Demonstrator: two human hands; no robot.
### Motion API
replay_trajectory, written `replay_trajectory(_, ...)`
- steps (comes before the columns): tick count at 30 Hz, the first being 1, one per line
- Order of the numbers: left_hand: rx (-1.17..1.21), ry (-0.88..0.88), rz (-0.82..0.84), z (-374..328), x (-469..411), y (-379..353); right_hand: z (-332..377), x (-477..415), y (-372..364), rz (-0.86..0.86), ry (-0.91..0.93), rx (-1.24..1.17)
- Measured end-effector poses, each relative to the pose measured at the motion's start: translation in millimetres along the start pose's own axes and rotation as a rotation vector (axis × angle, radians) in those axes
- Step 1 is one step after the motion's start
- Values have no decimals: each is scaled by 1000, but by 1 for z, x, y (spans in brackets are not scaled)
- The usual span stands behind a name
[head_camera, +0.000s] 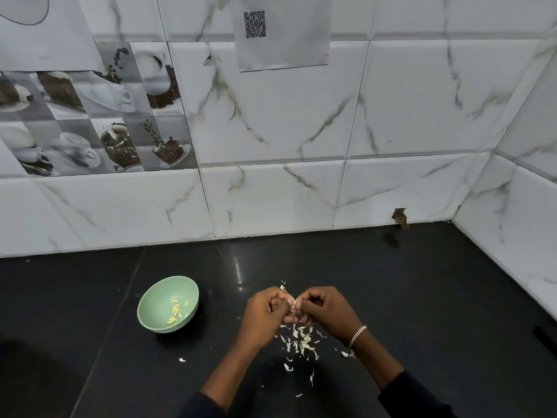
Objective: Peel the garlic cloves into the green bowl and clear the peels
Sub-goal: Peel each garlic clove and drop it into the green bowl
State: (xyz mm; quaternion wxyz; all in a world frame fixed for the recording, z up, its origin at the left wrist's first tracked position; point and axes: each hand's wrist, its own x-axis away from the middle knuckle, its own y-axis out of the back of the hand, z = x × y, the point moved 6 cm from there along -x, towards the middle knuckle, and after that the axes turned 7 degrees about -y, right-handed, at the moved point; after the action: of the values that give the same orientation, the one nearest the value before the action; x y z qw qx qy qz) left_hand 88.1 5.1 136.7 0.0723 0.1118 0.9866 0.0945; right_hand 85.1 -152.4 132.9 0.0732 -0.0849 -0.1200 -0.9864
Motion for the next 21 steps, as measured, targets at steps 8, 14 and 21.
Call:
replay_trajectory(8,120,22,12,0,-1,-2,0,-1,2,-8,33,125)
replay_trajectory(14,83,-2,43,0,-2,-4,0,-2,1,-18,49,88)
replay_trajectory(21,118,26,36,5,-2,-9,-2,-4,2,-98,5,-14)
